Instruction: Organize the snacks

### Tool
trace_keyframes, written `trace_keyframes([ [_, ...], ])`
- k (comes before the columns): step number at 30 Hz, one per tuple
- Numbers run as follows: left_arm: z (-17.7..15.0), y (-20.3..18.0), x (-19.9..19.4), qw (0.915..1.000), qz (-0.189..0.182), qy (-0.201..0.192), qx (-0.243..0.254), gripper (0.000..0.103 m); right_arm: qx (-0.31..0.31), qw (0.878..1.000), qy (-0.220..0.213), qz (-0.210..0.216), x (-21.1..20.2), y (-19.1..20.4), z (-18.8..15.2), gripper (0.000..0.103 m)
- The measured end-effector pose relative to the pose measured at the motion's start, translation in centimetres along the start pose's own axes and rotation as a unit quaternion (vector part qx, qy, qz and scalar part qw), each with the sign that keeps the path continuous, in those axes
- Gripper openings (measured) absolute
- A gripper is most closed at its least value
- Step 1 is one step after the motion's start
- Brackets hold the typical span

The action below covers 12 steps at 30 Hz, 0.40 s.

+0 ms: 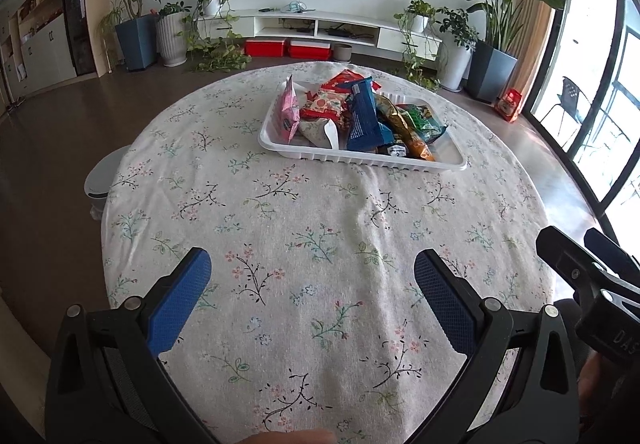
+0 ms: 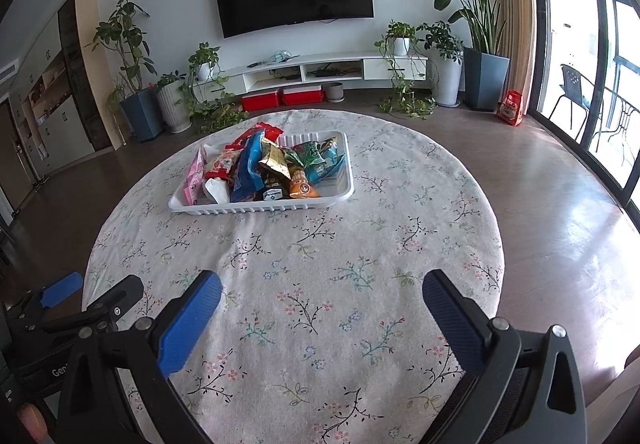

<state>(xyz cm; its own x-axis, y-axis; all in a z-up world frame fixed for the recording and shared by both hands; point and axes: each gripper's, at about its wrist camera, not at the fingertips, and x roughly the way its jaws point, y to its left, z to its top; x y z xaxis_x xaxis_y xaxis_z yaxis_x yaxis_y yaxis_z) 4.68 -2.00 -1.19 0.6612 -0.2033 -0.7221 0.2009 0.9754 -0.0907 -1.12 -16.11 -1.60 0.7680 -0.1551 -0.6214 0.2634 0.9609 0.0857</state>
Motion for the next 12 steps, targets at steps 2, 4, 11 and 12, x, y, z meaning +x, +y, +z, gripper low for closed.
trace_keyframes([
  [2,-0.1,-0.5,0.1,0.9998,0.015,0.001,0.012,0.103,0.001,1.000,0.001,0.001,-0.1,0.1,-0.3,0.103],
  [4,-0.3,-0.7,0.3,0.9991,0.037,0.001,0.021,0.103,0.001,1.000,0.003,0.001,-0.1,0.1,-0.2,0.103],
  [11,-0.2,0.0,1.1,0.9981,0.058,0.002,0.020,0.103,0.009,1.000,0.012,0.006,0.0,-0.5,0.0,0.103],
  [12,-0.2,0.2,1.3,0.9986,0.049,0.007,0.015,0.103,0.010,1.000,0.013,0.006,0.1,-0.6,0.0,0.103],
])
